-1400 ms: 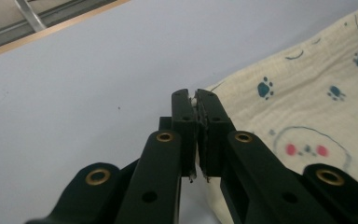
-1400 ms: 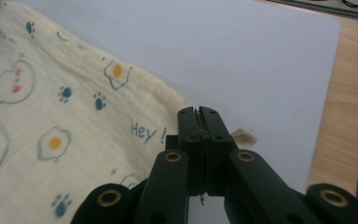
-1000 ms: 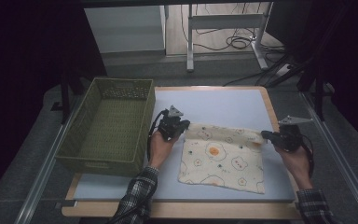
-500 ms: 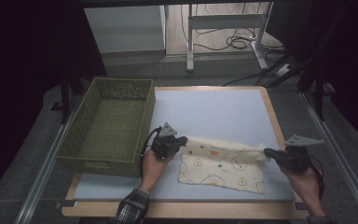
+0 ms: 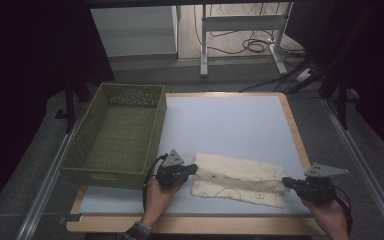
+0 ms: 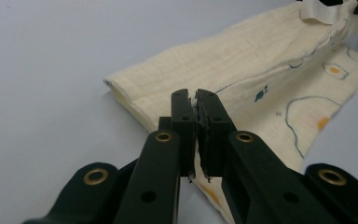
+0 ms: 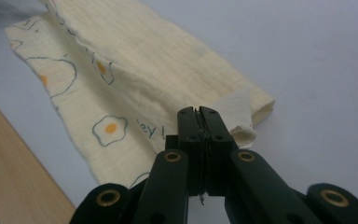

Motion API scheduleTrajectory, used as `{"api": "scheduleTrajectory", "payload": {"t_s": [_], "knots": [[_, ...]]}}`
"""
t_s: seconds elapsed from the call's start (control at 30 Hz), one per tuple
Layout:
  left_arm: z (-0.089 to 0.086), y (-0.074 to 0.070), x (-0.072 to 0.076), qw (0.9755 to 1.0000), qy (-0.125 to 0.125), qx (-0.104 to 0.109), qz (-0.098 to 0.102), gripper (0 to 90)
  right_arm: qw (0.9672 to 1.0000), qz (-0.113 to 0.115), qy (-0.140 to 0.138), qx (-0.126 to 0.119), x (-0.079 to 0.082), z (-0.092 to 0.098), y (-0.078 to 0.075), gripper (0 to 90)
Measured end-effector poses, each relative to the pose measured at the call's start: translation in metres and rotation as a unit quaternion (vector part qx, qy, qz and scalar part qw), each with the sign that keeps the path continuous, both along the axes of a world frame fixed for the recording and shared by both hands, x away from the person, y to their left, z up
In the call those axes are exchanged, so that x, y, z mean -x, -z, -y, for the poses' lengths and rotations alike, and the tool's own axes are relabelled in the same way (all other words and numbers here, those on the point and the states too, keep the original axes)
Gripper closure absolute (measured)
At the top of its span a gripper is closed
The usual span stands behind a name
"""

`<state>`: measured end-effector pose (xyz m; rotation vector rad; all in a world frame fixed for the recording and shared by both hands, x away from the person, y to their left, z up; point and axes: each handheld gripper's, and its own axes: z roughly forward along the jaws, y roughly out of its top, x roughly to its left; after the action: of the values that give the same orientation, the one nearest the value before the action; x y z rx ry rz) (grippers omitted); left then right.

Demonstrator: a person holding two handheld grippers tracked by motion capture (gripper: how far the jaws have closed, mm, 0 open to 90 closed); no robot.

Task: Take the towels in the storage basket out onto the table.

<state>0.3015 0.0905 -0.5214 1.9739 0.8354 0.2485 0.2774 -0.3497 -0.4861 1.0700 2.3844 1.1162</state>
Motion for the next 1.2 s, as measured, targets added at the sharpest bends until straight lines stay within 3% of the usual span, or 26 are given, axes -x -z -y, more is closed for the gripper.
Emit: {"api": "scheduleTrajectory", "payload": {"t_s": [0.27, 0.43, 0.53, 0.73, 0.93, 1.07, 1.2], "knots": [[-0.003, 0.010, 0.017, 0.9997, 0.013, -0.003, -0.021, 83.5, 0.9997, -0.022, -0.009, -0.011, 0.016, 0.003, 0.011, 86.5], [-0.010, 0.009, 0.026, 0.9995, 0.012, 0.012, -0.028, 60.4, 0.9993, -0.031, -0.005, -0.019, 0.031, 0.012, 0.007, 74.8], [-0.011, 0.005, 0.025, 0.9996, 0.006, 0.013, -0.025, 53.9, 0.9995, -0.027, 0.002, -0.017, 0.034, 0.017, 0.004, 73.2], [-0.004, 0.000, 0.004, 0.9996, -0.011, 0.010, -0.023, 50.1, 0.9994, -0.014, 0.029, -0.013, 0.023, 0.027, -0.002, 69.7], [0.009, -0.006, -0.025, 0.9993, -0.032, -0.010, -0.016, 50.0, 0.9993, 0.001, 0.037, -0.006, -0.006, 0.020, -0.009, 68.4], [0.014, -0.008, -0.049, 0.9983, -0.049, -0.026, -0.017, 51.9, 0.9990, -0.002, 0.044, 0.003, -0.032, 0.013, -0.003, 68.5], [0.017, -0.001, -0.071, 0.9971, -0.056, -0.035, -0.038, 52.3, 0.9984, -0.015, 0.053, 0.008, -0.057, 0.006, 0.011, 67.8]]}}
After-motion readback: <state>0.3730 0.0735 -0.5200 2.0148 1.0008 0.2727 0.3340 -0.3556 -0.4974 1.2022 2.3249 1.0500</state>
